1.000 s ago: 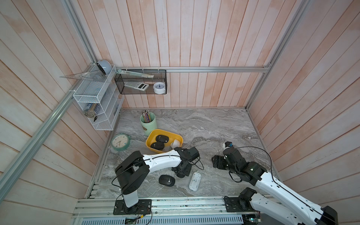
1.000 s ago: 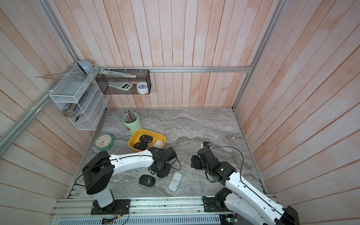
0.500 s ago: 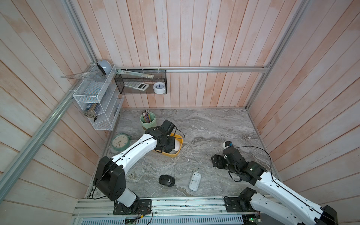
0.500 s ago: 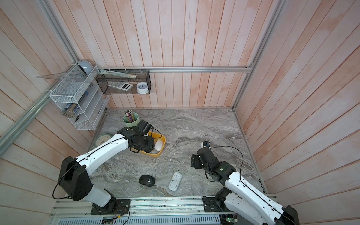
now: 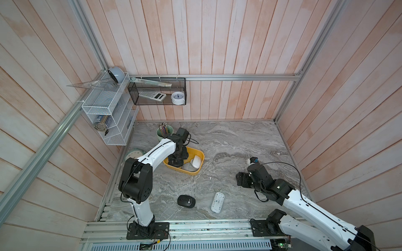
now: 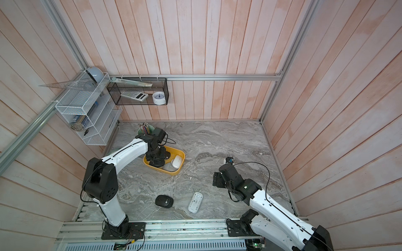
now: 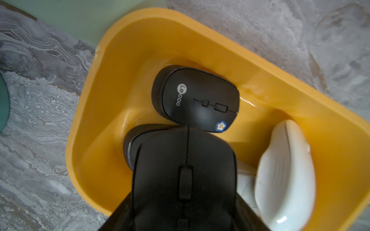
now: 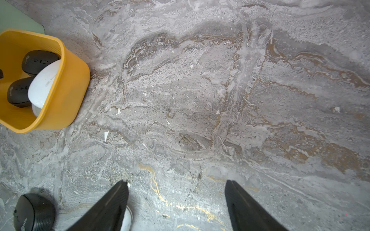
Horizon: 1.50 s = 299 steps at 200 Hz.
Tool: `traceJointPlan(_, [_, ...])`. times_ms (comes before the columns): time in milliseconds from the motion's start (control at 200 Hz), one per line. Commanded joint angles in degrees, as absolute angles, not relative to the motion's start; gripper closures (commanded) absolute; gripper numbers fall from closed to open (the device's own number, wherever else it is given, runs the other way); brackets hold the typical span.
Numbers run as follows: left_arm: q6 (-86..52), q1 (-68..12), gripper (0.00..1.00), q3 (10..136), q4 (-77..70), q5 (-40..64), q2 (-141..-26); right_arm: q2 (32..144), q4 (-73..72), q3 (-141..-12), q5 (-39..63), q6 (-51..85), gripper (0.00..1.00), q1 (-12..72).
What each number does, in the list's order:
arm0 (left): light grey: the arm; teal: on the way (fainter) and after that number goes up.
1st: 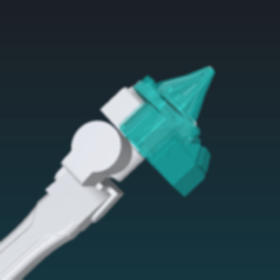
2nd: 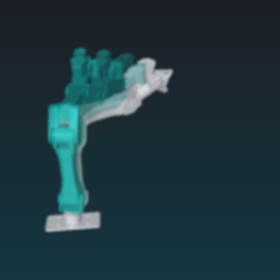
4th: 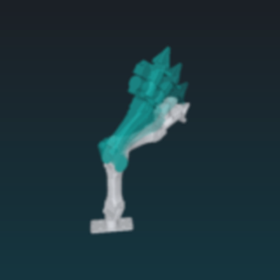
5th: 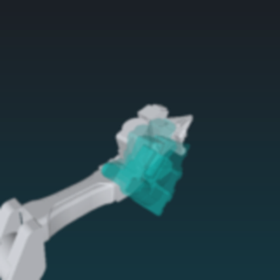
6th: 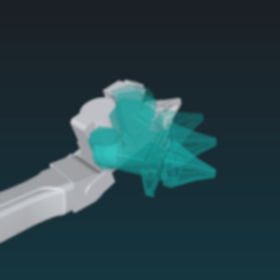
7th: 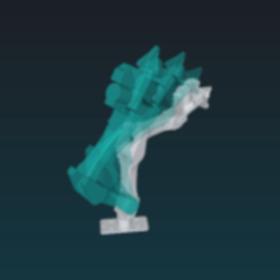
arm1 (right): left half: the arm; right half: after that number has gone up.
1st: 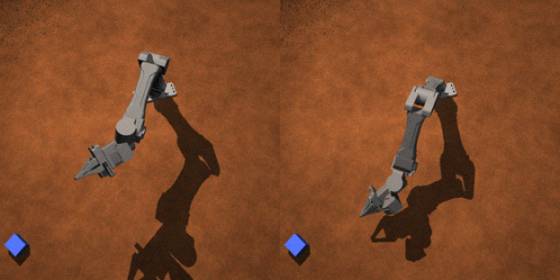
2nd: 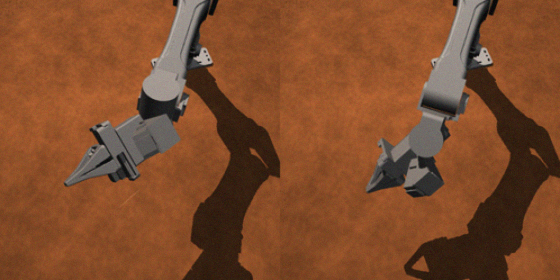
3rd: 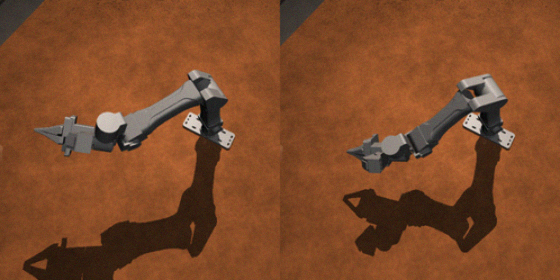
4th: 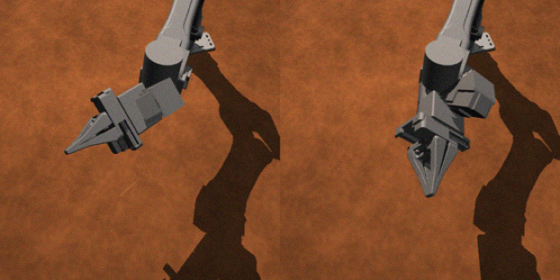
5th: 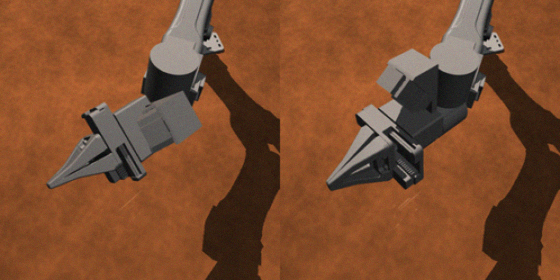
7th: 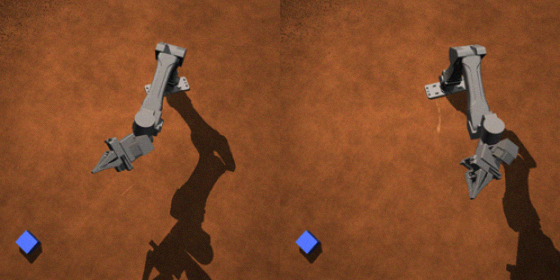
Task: Put the mouse in the storage box
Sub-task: Place the mouse in the storage box.
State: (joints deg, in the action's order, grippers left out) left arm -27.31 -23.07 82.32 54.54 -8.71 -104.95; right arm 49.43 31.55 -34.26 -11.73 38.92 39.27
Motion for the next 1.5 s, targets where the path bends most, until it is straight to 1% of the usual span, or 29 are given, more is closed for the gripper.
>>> traceJointPlan(0, [-25.7,-21.8,0.52,84.5,55.0,-10.9,-107.0,50.1,30.8,-33.6,-12.4,38.2,0.18,39.0])
traceJointPlan(210, [-25.2,-20.6,0.52,85.5,54.4,-10.9,-110.4,51.7,29.8,-33.4,-10.7,39.1,0.18,39.0])
traceJointPlan(305, [-25.5,-20.3,0.49,84.9,53.6,-10.0,-110.7,52.0,29.5,-33.4,-10.3,39.4,0.18,39.0])
traceJointPlan(375, [-26.2,-20.0,0.46,85.1,53.6,-9.1,-111.1,52.2,29.2,-33.5,-9.6,39.6,0.18,39.0])
traceJointPlan(510, [-27.1,-20.0,0.32,85.8,53.1,-8.2,-110.9,53.0,28.8,-34.1,-7.9,39.5,0.18,39.0])
traceJointPlan(685, [-27.7,-20.0,0.22,86.0,53.2,-8.7,-109.6,53.7,28.8,-34.9,-6.3,39.1,0.18,39.0])
traceJointPlan(770, [-27.9,-20.0,0.21,85.2,52.7,-8.4,-108.2,54.1,28.9,-35.2,-5.9,39.3,0.18,39.0])
traceJointPlan(1015, [-28.6,-20.1,0.19,78.8,49.7,-6.3,-100.0,56.0,28.5,-35.5,-2.0,41.2,0.18,39.0])
traceJointPlan(1200, [-29.2,-20.0,0.18,71.4,45.5,-1.4,-92.1,56.7,27.9,-35.1,0.4,43.6,0.18,40.1])
traceJointPlan(1490, [-31.1,-20.0,0.15,59.0,39.0,0.7,-73.7,57.9,27.8,-33.5,-1.8,49.2,0.19,49.7])
